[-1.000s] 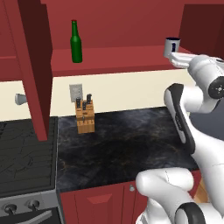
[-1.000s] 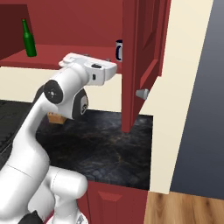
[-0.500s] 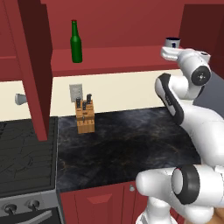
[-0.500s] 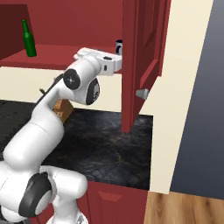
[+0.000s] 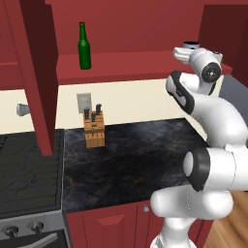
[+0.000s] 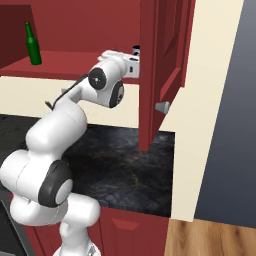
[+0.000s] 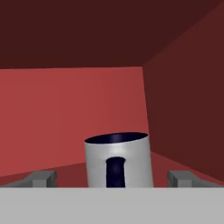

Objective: Open the cabinet directly in front. Then move the beer and the mug to the dining counter with the jar on it.

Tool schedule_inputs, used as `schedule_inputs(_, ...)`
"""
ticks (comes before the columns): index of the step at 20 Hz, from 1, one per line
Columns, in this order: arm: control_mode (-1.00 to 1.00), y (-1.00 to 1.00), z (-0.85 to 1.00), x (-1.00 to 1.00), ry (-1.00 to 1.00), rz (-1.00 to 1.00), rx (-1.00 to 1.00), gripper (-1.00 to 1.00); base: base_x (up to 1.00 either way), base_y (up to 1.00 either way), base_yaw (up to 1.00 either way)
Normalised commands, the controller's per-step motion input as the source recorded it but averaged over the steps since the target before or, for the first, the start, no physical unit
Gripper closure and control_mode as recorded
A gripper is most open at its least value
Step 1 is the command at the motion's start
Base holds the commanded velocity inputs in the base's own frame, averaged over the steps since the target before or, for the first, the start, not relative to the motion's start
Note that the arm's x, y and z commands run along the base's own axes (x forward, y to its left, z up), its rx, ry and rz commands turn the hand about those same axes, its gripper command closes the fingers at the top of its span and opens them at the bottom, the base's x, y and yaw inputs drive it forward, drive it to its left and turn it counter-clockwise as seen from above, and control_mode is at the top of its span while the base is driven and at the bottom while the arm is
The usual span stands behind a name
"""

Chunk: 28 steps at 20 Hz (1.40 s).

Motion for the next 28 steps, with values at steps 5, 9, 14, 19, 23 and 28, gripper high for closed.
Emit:
schedule_inputs(5,-1.00,-0.02,0.00,0.50,0.06,0.00,0.00,-1.00,0.00,0.00,0.00)
schedule_inputs(9,-1.00,0.00,0.00,0.26,0.08,0.00,0.00,-1.00,0.00,0.00,0.00)
schedule_inputs(14,-1.00,0.00,0.00,0.06,0.00,0.00,0.00,-1.00,0.00,0.00,0.00)
schedule_inputs(19,-1.00,-0.05,0.00,0.05,0.02,0.00,0.01,-1.00,0.00,0.00,0.00)
schedule_inputs(23,-1.00,0.00,0.00,0.02,0.02,0.00,0.00,1.00,0.00,0.00,0.00)
schedule_inputs(28,-1.00,0.00,0.00,0.00,0.00,0.00,0.00,1.00,0.00,0.00,0.00)
